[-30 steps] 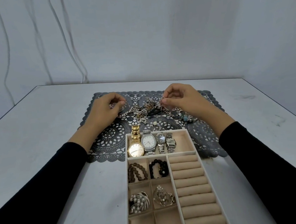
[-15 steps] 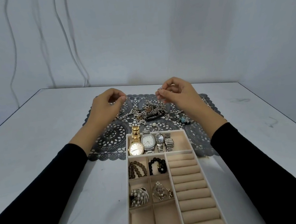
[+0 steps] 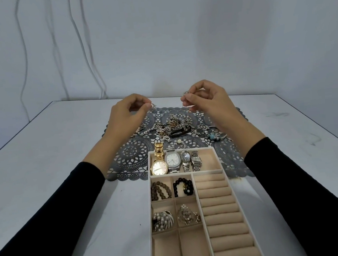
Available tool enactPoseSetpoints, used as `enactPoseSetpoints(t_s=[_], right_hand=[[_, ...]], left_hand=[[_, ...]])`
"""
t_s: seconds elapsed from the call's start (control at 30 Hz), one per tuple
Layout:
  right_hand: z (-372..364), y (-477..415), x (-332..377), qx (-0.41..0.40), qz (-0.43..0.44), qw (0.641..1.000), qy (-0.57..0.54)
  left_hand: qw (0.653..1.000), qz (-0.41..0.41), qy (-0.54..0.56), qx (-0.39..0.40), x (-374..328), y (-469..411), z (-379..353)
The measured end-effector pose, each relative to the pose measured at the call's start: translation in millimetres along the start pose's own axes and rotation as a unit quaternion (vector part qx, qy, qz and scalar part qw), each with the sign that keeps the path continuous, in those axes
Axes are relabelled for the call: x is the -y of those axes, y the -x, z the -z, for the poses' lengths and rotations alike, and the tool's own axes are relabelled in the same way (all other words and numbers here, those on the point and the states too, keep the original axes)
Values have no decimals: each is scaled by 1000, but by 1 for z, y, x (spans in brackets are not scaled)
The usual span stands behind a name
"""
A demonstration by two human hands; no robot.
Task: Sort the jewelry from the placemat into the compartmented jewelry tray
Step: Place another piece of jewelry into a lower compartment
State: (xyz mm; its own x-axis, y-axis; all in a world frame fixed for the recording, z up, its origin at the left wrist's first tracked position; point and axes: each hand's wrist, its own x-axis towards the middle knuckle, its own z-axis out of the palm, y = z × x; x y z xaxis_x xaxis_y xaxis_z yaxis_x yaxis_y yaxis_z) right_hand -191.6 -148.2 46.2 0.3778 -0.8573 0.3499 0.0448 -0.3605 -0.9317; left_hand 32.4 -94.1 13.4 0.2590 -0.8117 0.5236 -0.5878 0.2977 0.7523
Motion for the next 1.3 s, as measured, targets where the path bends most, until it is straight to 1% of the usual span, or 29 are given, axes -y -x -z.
enactPoseSetpoints(t_s=[0.17, 0.47, 0.8, 1.03, 1.3], right_hand=[[-3, 5, 9, 17, 17, 1000, -9], [-8, 23, 30, 24, 33, 998, -56], [-11, 57, 53, 44, 46, 994, -92], [-17, 87, 64, 72, 43, 991, -108], [-23, 125, 76, 113, 56, 987, -98]], left_hand=[[1000, -9, 17, 13, -9, 4, 1], [999, -29, 35, 7, -26, 18, 10], [998, -29, 61, 6, -43, 50, 19], [995, -29, 90, 0, -54, 76, 23], [993, -34, 112, -25, -68, 101, 23]])
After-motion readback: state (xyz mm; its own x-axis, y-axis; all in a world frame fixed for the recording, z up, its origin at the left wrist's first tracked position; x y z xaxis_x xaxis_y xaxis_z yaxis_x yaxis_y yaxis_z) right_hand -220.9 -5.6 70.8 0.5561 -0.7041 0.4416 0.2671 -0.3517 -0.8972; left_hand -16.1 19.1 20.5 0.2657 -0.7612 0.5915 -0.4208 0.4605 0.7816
